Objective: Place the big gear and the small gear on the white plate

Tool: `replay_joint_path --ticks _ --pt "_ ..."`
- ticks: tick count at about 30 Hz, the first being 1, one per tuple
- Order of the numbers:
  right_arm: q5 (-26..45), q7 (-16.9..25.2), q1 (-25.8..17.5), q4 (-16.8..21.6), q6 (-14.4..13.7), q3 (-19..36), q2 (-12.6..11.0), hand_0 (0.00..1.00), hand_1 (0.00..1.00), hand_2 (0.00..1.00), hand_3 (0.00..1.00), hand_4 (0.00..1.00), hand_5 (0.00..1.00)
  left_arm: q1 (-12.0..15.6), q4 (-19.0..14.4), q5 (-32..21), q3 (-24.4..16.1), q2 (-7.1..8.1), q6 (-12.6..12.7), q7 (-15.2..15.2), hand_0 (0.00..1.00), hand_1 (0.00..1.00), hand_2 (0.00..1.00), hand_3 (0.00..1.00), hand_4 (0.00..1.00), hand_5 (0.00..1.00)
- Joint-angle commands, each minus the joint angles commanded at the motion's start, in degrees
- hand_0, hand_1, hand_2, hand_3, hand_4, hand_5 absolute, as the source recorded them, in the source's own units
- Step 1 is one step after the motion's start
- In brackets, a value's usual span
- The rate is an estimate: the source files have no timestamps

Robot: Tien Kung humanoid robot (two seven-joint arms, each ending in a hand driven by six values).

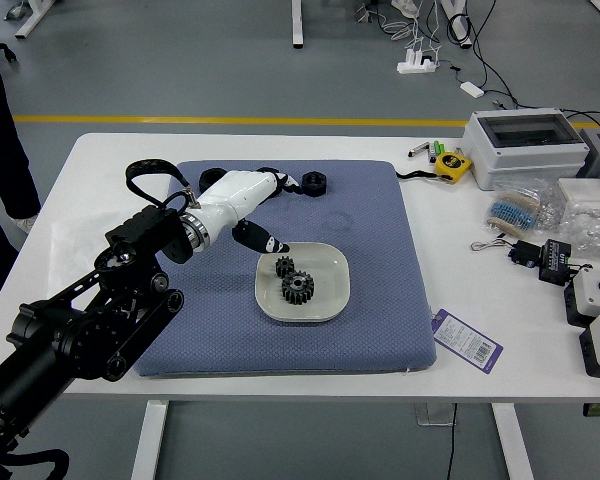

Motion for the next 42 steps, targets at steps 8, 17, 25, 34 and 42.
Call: replay_joint_path --ticks 8,17,25,34,42 --pt "-0.2 -0.1 -0.2 -0.1 0.1 0.1 0.0 0.653 0.658 0.728 0.574 0.836 0.676 7.6 -2.8 -17.0 -10.4 -1.19 4.6 -0.8 0.659 0.682 0.742 0.775 0.972 0.283" --pt "0.1 0.1 -0.4 -0.1 0.3 -0.1 0.1 0.653 0.658 0.727 0.574 0.835 0.677 14.6 -6.5 -37.6 -16.7 -2.98 2.8 2.2 0.63 0.638 0.692 0.676 0.911 0.262" --pt "-0.3 -0.1 -0.8 -0.1 0.3 0.1 0.2 0.652 0.658 0.727 0.575 0.836 0.675 18.9 -10.6 -56.7 -18.7 -3.07 0.4 6.5 0.63 0.636 0.692 0.673 0.911 0.292" --pt "-0.5 -0.1 -1.3 -0.1 0.2 0.2 0.4 0.653 0.657 0.726 0.574 0.836 0.675 21.6 -13.9 -60.2 -21.7 -3.07 0.4 3.3 0.621 0.633 0.681 0.666 0.91 0.304" --pt "-0.4 -0.1 -1.4 -0.1 0.2 0.1 0.4 0.653 0.657 0.727 0.574 0.835 0.675 23.5 -14.3 -61.6 -23.4 -3.07 1.7 -0.8 0.622 0.63 0.685 0.66 0.898 0.319"
